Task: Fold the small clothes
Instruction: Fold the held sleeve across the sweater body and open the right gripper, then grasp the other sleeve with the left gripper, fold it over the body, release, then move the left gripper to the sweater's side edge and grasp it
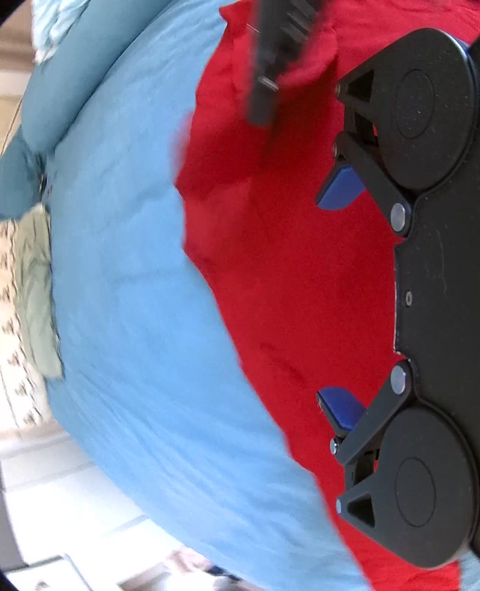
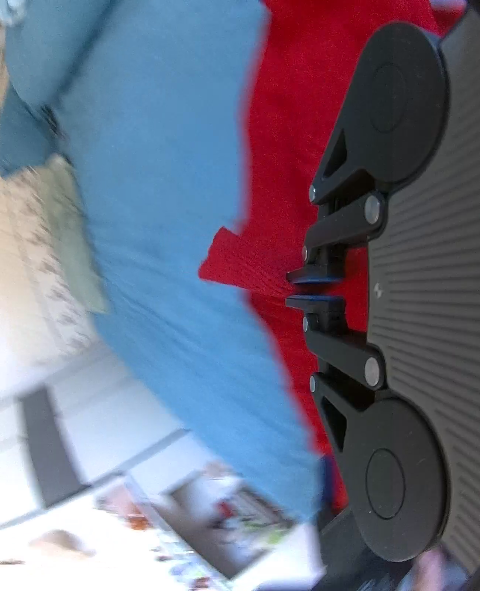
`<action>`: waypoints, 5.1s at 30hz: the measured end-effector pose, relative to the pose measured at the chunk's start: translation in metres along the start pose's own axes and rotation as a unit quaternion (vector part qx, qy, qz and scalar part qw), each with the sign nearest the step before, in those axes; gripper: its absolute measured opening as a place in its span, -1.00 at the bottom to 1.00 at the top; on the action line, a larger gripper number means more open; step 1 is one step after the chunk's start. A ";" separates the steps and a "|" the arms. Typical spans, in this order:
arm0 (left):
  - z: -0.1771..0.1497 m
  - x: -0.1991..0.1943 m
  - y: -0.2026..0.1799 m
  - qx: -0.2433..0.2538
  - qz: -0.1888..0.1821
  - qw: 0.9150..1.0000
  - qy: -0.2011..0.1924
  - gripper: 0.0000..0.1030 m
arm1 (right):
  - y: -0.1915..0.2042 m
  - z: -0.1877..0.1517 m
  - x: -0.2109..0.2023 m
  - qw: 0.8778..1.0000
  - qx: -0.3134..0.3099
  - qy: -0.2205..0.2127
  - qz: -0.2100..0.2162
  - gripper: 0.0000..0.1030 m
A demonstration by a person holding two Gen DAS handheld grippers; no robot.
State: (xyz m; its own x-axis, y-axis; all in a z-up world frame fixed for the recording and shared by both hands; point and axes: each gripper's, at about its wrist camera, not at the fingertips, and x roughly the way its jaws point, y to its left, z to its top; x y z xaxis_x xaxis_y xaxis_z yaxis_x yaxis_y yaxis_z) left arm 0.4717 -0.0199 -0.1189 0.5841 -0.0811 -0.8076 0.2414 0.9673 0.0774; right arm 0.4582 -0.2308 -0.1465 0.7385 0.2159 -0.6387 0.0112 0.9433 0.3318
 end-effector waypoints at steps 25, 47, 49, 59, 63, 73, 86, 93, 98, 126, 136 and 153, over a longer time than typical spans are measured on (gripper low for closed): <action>-0.016 0.040 -0.060 -0.125 -0.094 0.987 0.019 0.21 | -0.086 -0.081 -0.131 0.978 -0.052 0.031 -0.201 0.93; 0.015 -0.005 0.005 -0.157 0.060 0.976 -0.137 -0.89 | -0.114 -0.066 -0.069 0.957 -0.054 0.011 -0.285 0.91; 0.000 0.007 0.017 -0.177 0.064 0.976 -0.113 -0.89 | -0.116 -0.063 -0.067 0.954 -0.053 0.005 -0.296 0.88; -0.046 0.014 0.028 -0.201 0.053 0.975 -0.079 -0.88 | -0.152 -0.070 -0.094 0.953 -0.038 0.012 -0.301 0.85; -0.057 0.005 0.030 -0.185 0.060 0.979 -0.060 -0.62 | -0.150 -0.063 -0.101 0.957 -0.059 0.033 -0.282 0.85; -0.033 -0.032 0.010 -0.107 0.037 0.989 -0.097 0.37 | -0.084 -0.024 -0.102 0.987 -0.100 0.008 -0.127 0.94; -0.026 0.027 -0.007 -0.086 -0.018 0.995 -0.044 0.37 | -0.109 -0.011 -0.057 0.994 -0.041 0.019 -0.104 0.94; -0.020 0.051 -0.007 -0.096 -0.019 0.995 -0.019 0.37 | -0.137 0.010 0.007 0.989 0.012 0.043 -0.140 0.89; -0.020 0.055 -0.011 -0.076 -0.018 0.997 -0.025 0.42 | -0.154 0.019 0.010 0.989 0.020 0.028 -0.145 0.89; -0.062 -0.119 0.127 -0.195 0.068 0.972 -0.110 1.00 | 0.075 0.028 -0.081 0.992 -0.084 0.001 -0.089 1.00; -0.137 -0.102 0.286 -0.317 0.093 0.942 -0.064 0.76 | 0.184 -0.020 -0.027 0.993 -0.062 0.026 -0.095 1.00; -0.174 -0.044 0.367 -0.368 0.107 0.923 -0.045 -0.85 | 0.227 -0.066 0.030 0.989 -0.068 0.034 -0.124 1.00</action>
State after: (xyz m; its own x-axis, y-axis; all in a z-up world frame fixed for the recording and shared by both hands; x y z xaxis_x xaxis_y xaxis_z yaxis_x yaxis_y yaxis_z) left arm 0.4005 0.3807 -0.1567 0.6268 0.1429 -0.7660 -0.4590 0.8621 -0.2147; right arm 0.4387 0.0068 -0.1359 0.6776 -0.0149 -0.7353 0.0929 0.9935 0.0655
